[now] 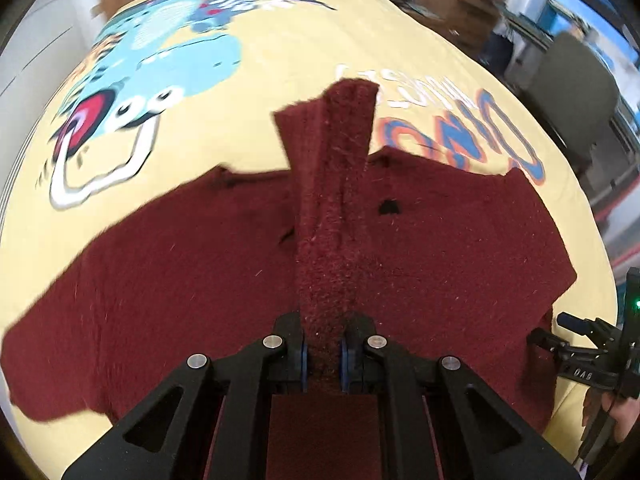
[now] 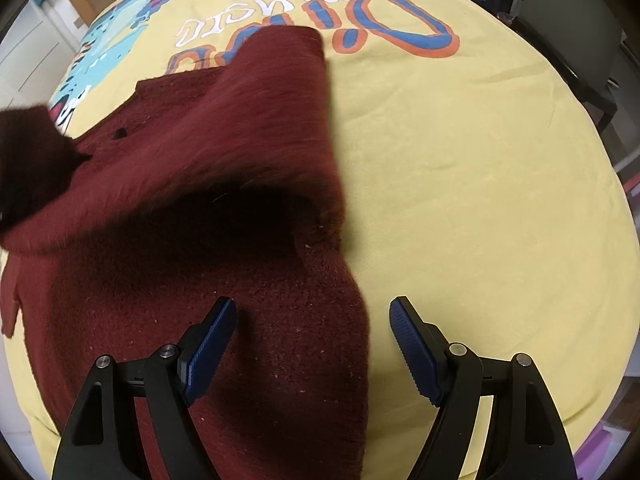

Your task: Fold small clothes

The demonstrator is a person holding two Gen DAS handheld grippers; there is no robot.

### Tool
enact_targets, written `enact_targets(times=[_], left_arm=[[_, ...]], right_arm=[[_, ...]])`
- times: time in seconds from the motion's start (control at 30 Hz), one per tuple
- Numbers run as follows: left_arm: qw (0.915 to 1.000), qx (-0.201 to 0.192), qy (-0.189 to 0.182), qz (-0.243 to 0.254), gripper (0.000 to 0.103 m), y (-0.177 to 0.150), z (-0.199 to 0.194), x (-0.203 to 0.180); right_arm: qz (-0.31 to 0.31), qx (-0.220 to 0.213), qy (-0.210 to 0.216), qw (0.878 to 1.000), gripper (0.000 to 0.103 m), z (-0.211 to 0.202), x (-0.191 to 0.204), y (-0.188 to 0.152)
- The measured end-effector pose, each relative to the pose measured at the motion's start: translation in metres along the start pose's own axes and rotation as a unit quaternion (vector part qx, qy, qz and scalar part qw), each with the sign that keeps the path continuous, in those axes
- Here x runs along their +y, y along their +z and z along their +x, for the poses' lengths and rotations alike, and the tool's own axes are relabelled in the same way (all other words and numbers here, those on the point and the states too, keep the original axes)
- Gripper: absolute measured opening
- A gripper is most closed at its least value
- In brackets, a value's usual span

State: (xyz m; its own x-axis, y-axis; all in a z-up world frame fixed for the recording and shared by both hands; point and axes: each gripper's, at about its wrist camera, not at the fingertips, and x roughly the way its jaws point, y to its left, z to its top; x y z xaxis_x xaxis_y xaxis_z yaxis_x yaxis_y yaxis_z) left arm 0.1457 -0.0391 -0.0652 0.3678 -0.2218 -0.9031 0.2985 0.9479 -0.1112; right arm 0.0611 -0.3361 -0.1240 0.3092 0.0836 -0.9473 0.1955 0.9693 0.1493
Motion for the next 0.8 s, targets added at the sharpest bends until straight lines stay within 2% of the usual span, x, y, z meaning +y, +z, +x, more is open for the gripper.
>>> enact_targets(times=[0.2, 0.4, 0.47, 0.53, 0.57, 0.67, 0.73, 0.8], left_arm=[[0.9980, 0.026, -0.001, -0.058, 0.009, -0.006, 0.029, 0.024], [0.9942, 0.050, -0.010, -0.094, 0.019, -0.018, 0.026, 0.037], [0.9944, 0.048, 0.001, -0.094, 0.028, -0.020, 0.019, 0.041], [0.9940, 0.052, 0.016, -0.095, 0.043, -0.021, 0.015, 0.051], [0.9936, 0.053, 0.019, -0.098, 0.047, -0.022, 0.012, 0.056], [0.9917, 0.057, 0.018, -0.114, 0.067, -0.028, 0.000, 0.075], [0.9912, 0.054, 0.017, -0.119, 0.092, -0.030, -0.009, 0.088], [0.9911, 0.046, 0.019, -0.123, 0.101, -0.026, -0.017, 0.099]], right_arm=[[-0.004, 0.011, -0.004, 1.000, 0.080, 0.007, 0.004, -0.001], [-0.005, 0.015, -0.005, 1.000, 0.080, 0.008, 0.007, -0.003], [-0.005, 0.015, -0.005, 1.000, 0.080, 0.008, 0.007, -0.003], [-0.004, 0.014, -0.004, 1.000, 0.080, 0.008, 0.007, -0.003], [-0.004, 0.014, -0.004, 1.000, 0.080, 0.008, 0.008, -0.003], [-0.005, 0.013, -0.003, 1.000, 0.080, 0.008, 0.009, -0.004], [-0.005, 0.013, -0.003, 1.000, 0.080, 0.008, 0.009, -0.004], [-0.005, 0.012, -0.003, 1.000, 0.080, 0.007, 0.010, -0.006]])
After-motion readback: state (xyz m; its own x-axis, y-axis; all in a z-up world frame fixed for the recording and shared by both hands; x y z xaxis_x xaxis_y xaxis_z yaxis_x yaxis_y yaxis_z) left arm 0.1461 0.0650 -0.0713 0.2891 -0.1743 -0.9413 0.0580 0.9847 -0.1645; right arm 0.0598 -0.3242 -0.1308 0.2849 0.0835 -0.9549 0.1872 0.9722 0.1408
